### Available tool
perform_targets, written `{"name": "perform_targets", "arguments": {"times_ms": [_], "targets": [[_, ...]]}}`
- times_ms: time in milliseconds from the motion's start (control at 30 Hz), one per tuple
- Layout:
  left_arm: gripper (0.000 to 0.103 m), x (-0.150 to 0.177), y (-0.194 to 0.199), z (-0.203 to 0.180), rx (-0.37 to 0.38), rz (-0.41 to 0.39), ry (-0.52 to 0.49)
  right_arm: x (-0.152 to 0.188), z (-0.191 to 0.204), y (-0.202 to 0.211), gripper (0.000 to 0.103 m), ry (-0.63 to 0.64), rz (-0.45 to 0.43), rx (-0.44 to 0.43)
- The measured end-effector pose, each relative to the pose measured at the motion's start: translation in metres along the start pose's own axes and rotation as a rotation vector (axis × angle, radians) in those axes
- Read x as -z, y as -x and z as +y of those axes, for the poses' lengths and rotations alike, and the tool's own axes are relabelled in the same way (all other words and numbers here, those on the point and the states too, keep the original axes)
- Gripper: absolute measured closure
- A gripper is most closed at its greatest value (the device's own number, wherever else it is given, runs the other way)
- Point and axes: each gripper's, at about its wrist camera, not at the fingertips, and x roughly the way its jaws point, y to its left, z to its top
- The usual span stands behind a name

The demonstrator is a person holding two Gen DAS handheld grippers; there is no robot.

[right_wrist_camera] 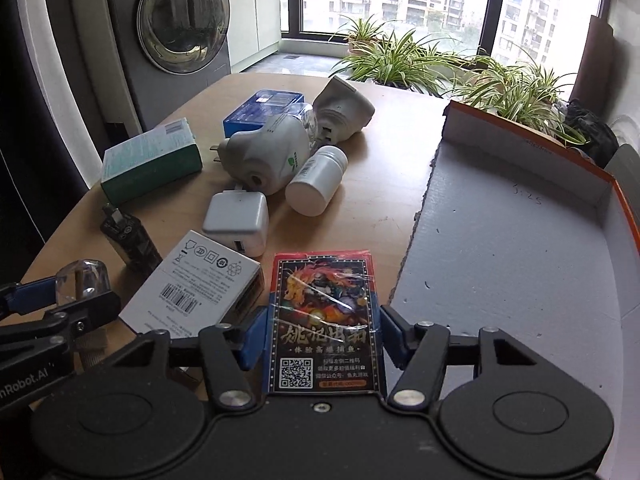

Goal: Organize rigid objects
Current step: 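Lift the glass bottle with the left tool while the right tool lifts the card box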

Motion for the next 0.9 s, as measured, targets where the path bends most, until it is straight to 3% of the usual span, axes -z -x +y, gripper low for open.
{"name": "perform_targets", "arguments": {"times_ms": [167,567,633,767,900], "targets": [[0.051,-0.002,0.005,-0.007,0.009,-0.012,-0.018,-0.005,-0.006,0.027,0.032,-0.017,-0.077,0.012],[0.057,-0.018,0.023,-0.035,0.038,-0.051,-0.071,-0.009,-0.036,0.071,0.032,-0.093,-0.16,0.025],[0.066,-0.02,0.02,-0.039,0.041,-0.054,-0.08,-0.008,-0.044,0.073,0.032,-0.111,-0.162,0.03],[0.062,-0.017,0.012,-0.036,0.028,-0.055,-0.095,0.0,-0.056,0.071,0.032,-0.141,-0.15,0.018],[0.063,0.0,-0.004,-0.018,0.04,0.006,-0.037,0.009,-0.06,0.067,0.032,-0.156,-0.138,0.006]]}}
